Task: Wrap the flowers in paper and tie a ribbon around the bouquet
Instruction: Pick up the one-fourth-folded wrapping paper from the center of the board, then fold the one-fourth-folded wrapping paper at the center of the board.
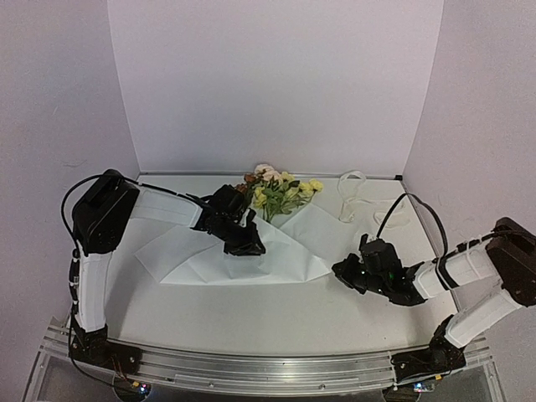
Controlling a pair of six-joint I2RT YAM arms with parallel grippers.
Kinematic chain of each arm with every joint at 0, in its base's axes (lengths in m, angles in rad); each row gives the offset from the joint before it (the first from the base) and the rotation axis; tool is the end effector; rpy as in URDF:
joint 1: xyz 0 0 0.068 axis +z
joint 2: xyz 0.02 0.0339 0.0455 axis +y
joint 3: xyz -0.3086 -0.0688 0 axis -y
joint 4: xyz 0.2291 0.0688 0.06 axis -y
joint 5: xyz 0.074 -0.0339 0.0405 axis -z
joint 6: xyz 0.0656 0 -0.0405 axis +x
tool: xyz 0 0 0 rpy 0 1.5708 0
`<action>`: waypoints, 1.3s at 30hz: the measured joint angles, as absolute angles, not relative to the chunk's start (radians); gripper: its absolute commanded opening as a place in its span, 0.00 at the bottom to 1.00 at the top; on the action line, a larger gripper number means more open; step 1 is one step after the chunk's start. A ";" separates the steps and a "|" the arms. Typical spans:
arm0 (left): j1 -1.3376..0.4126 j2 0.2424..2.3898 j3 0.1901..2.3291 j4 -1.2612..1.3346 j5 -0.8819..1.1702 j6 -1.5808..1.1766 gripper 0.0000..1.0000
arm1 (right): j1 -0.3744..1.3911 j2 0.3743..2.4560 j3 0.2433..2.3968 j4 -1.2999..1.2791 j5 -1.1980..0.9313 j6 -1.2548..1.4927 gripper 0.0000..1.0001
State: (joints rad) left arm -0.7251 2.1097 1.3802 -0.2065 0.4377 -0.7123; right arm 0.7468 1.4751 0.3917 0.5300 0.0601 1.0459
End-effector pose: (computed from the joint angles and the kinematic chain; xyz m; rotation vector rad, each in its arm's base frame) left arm 0.3320 -0.3314 0.1630 0.2187 2.7505 -1.0559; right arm 0.2004 0.1802 0.1731 0.3791 2.2582 0.9542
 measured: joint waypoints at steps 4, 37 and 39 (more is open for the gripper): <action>-0.768 2.062 1.357 -0.192 0.432 -0.743 0.20 | 0.782 1.430 0.364 0.499 0.099 1.036 0.00; -0.837 2.199 1.479 -0.192 0.476 -0.776 0.17 | 0.970 1.324 0.607 0.120 0.277 0.845 0.00; -0.837 2.199 1.501 -0.199 0.476 -0.775 0.17 | 0.970 1.324 0.601 0.101 0.277 0.846 0.00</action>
State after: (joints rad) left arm -0.8371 2.1992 1.5008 -0.1991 0.4755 -0.7747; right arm 0.9703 1.3235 0.6005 0.1006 0.2771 0.8463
